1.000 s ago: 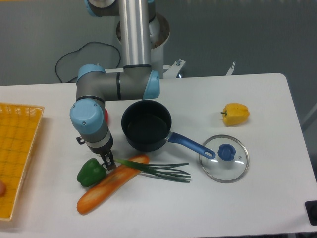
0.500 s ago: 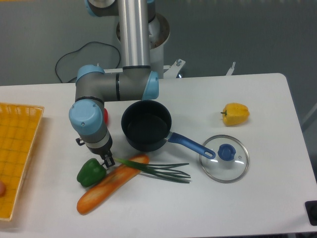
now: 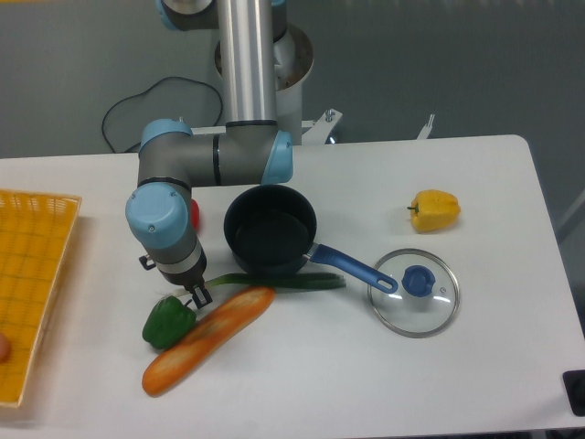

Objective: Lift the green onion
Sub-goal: 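Close the gripper on the green onion and drag it along the table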

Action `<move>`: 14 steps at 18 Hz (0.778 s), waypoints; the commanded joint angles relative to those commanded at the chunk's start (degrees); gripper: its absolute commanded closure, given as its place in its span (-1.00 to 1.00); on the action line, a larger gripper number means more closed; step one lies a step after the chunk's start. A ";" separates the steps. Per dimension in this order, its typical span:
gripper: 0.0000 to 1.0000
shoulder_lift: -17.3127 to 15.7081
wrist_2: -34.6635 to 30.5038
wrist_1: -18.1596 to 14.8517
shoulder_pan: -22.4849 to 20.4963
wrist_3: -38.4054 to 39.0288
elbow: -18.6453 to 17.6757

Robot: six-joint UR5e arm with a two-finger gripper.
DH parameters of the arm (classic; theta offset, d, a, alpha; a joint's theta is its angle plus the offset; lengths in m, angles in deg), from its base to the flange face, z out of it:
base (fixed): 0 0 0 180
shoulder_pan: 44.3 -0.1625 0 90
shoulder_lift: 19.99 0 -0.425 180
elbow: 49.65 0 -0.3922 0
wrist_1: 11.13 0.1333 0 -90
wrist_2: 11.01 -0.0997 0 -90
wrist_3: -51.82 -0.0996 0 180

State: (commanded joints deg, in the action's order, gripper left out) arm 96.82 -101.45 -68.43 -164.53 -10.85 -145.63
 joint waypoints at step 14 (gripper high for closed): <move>0.88 -1.06 0.53 -0.53 -1.93 0.00 6.94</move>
State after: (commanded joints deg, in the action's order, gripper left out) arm 95.76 -100.92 -68.96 -166.46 -10.85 -138.69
